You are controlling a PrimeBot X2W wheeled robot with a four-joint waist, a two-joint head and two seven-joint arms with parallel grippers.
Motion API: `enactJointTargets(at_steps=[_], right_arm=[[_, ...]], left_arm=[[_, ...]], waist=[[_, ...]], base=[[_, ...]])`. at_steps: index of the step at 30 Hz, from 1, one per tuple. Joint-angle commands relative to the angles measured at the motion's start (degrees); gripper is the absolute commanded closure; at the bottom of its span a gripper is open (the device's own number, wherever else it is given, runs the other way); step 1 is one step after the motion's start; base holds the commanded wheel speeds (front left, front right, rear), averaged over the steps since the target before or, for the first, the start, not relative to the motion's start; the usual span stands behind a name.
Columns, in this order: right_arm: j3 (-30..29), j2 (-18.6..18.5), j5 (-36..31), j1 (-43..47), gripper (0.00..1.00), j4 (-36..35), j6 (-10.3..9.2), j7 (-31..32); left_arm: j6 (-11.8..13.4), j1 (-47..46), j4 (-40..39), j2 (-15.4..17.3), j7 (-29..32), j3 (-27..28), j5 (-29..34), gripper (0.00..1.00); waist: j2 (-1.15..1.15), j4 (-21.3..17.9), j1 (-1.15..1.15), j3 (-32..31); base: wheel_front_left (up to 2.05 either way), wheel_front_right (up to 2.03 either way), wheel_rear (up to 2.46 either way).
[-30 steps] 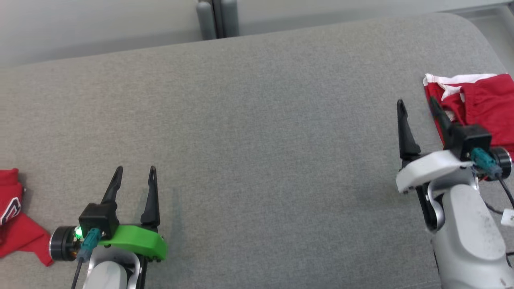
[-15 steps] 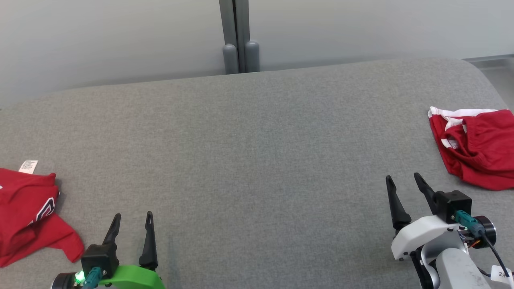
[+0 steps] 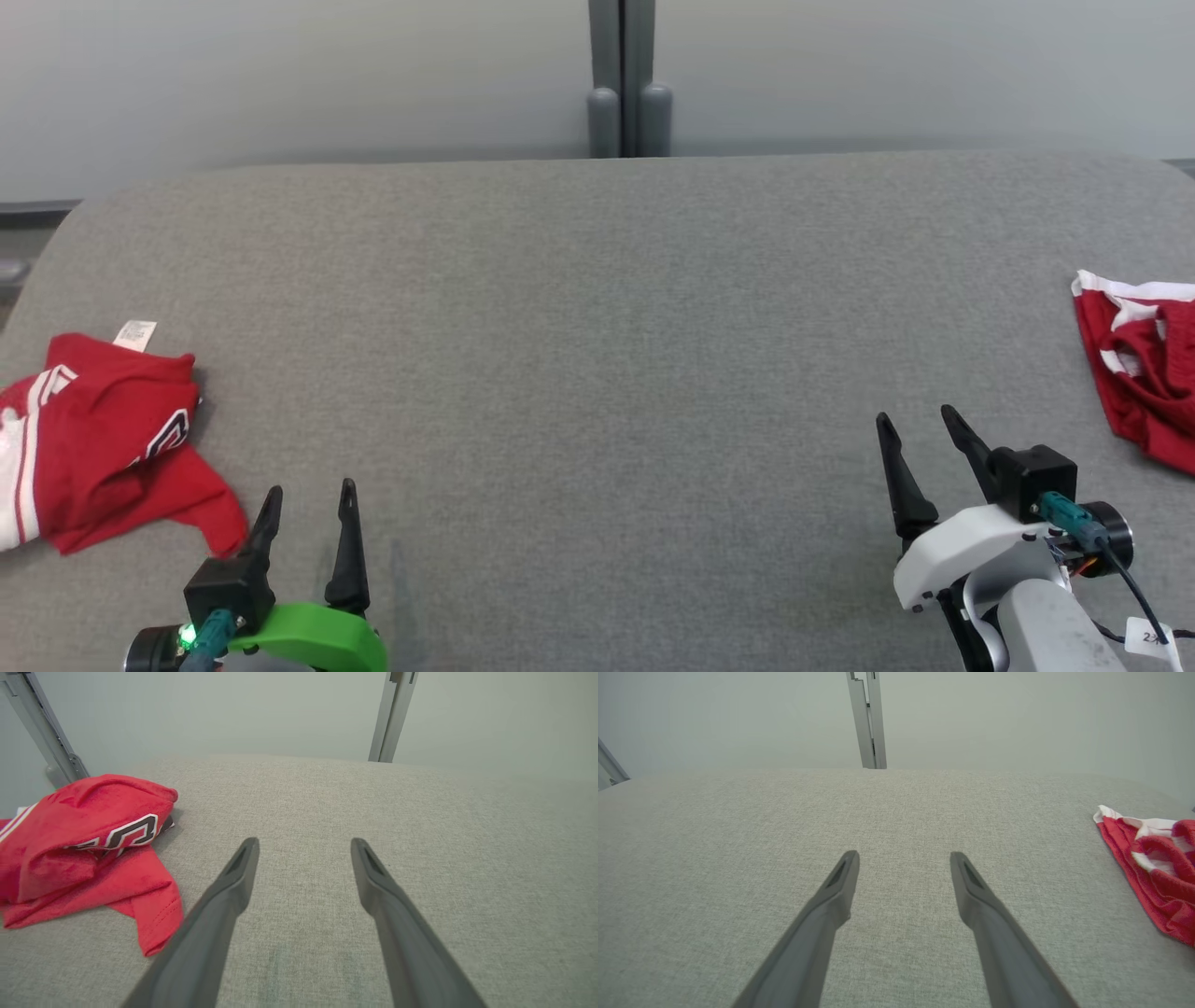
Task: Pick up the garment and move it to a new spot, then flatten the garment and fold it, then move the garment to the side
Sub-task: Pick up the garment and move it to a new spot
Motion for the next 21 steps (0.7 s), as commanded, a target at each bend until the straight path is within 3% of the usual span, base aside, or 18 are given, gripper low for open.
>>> enactJointTargets(at_steps=[1,13,21], right_arm=[[0.30,-0.19,0.76,0.10,0.00,-0.22,-0.08,-0.23],[4.99,-0.23,3.53,-0.79,0.00,0.37,-0.08,-0.23],[6.04,-0.25,3.60,-1.00,0.00,1.11,-0.08,-0.23]], left_arm=[[0.38,-0.83,0.37,0.19,-0.01,0.27,-0.19,0.00],[1.51,1.00,2.88,0.16,-0.01,5.34,-1.95,0.00],[1.59,2.37,4.13,0.15,-0.01,7.83,-3.58,0.00]], waist=[[0.00,4.75,0.00,0.84],[0.00,19.77,0.00,1.52],[0.00,24.74,0.00,1.52]], base=[[0.00,0.00,0.00],[0.00,0.00,0.00],[0.00,0.00,0.00]])
